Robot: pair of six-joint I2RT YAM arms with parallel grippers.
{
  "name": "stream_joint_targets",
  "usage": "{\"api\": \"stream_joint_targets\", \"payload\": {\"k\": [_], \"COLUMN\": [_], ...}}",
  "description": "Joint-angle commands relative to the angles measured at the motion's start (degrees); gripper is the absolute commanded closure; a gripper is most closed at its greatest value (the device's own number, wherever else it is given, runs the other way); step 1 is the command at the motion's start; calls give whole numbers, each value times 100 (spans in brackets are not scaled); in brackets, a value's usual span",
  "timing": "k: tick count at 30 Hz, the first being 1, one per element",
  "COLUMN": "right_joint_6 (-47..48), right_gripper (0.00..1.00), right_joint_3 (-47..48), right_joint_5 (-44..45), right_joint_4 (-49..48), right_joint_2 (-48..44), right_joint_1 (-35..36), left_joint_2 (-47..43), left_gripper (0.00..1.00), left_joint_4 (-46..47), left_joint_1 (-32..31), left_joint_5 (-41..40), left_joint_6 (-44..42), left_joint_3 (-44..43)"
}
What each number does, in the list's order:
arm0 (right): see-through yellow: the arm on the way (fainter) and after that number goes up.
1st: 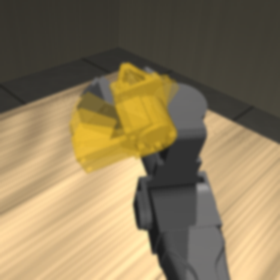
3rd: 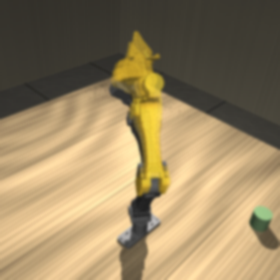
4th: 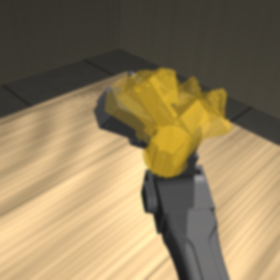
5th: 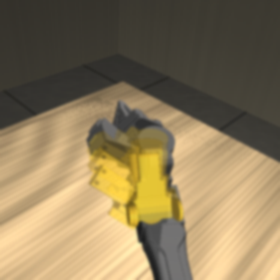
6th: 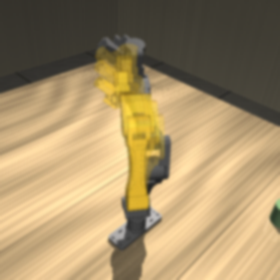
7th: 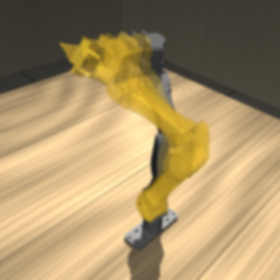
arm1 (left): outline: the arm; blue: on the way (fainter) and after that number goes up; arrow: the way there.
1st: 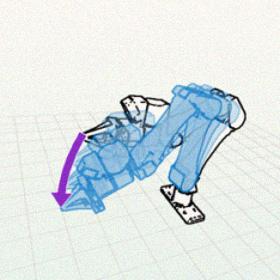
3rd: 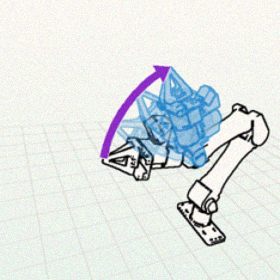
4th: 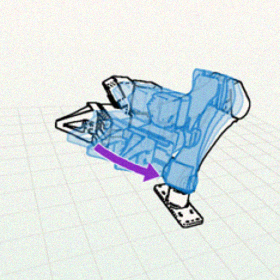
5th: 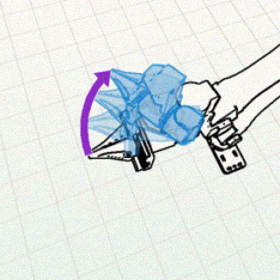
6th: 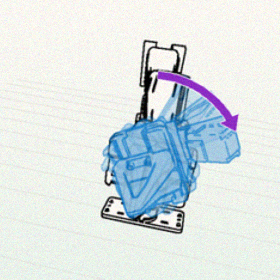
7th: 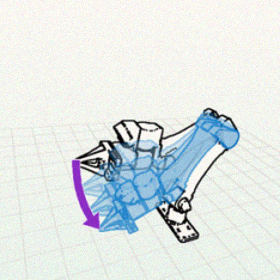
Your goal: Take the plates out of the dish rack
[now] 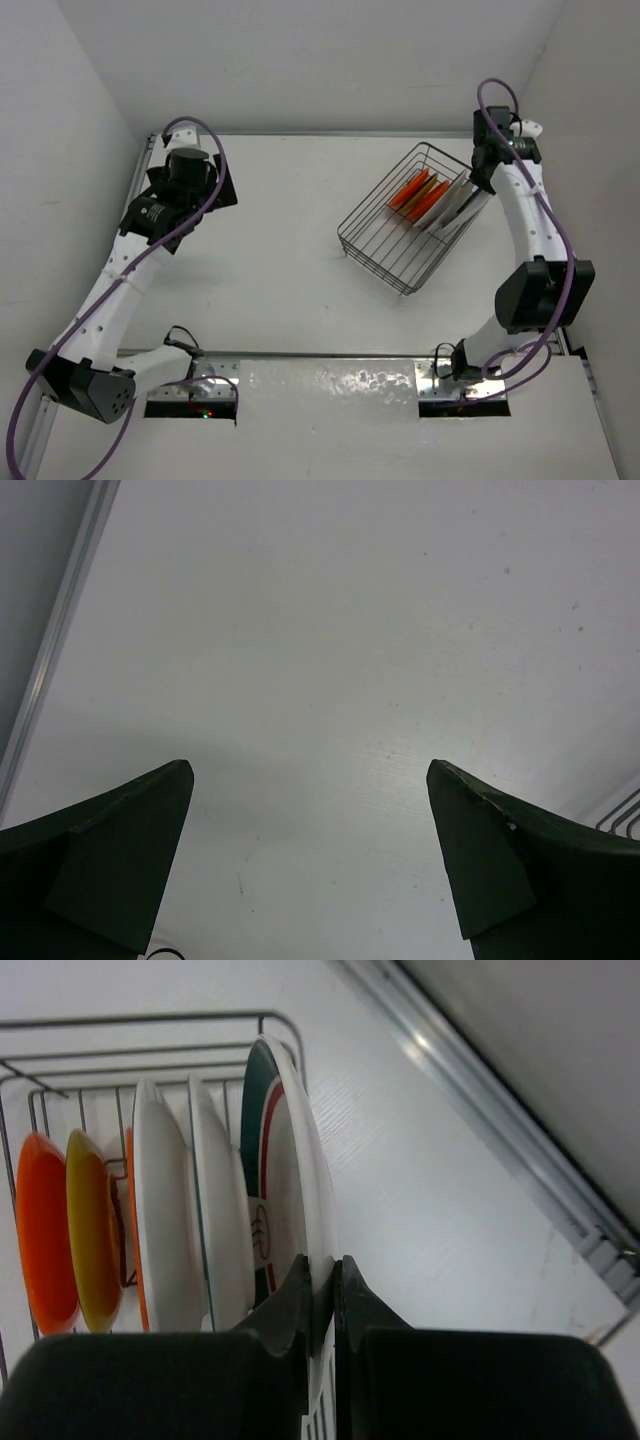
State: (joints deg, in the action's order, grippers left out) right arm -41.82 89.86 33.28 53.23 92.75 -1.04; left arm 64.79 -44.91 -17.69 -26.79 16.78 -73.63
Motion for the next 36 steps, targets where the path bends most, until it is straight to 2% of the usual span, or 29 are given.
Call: {"api": "stream_joint_targets", "payload": {"k": [1,6,10,11,13,16,17,18,19,20,21,23,26,28,31,34,35,36], "right_joint_6": [-99,271,849,982,1306,1746,1835,1792,1635,1390,735,308,-341,-694,-1143,-1249,-1275,-1293], "right_gripper": [100,100,100,100,100,100,100,100,100,100,100,100,100,100,100,100,100,100], "right_joint_3": [1032,1849,1886,1790,1658,1342,958,719,508,-25,-300,-1054,-1533,-1786,-1972,-1999,-2008,-2025], "right_joint_5": [609,970,427,-1,-417,-1680,-2780,-3401,-4077,-5389,-5828,-6218,-6289,-6447,-6492,-6439,-6430,-6430], "right_joint_4": [151,521,241,136,-198,-857,-1476,-1804,-2103,-2898,-3280,-4332,-5189,-6003,-6569,-6641,-6650,-6677], "right_joint_2": [-275,-450,-958,-1074,-1372,-1706,-1812,-1883,-1927,-1962,-1954,-2023,-1972,-1858,-1690,-1541,-1506,-1436], "right_joint_1": [-28,-28,-19,-11,33,51,51,51,60,60,60,549,973,1149,1246,1281,1290,1308], "left_joint_2": [112,402,657,788,938,1333,1543,1649,1737,1930,2045,2309,2529,2643,2749,2775,2767,2784], "left_gripper": [0,0,0,0,0,0,0,0,0,0,0,0,1,7,18,20,30,47], "left_joint_4": [263,429,772,1016,1325,2089,2561,2844,3134,3581,3742,3910,3630,3420,2789,2226,2153,2127], "left_joint_1": [-41,-41,-41,-33,-41,-41,-41,-50,-50,-59,-68,-76,-76,-85,-76,-76,-68,-41], "left_joint_5": [375,945,1912,2175,3115,4477,4811,5423,5691,6102,6280,6518,6484,6450,6099,5652,5623,5640], "left_joint_6": [-17,229,510,607,923,1511,1696,2063,2258,2591,2716,2848,2665,2481,2173,1751,1559,1513], "left_joint_3": [-353,-696,-1030,-1118,-1338,-1567,-1602,-1594,-1567,-1558,-1576,-1663,-1795,-1813,-1883,-1910,-1901,-1875]}}
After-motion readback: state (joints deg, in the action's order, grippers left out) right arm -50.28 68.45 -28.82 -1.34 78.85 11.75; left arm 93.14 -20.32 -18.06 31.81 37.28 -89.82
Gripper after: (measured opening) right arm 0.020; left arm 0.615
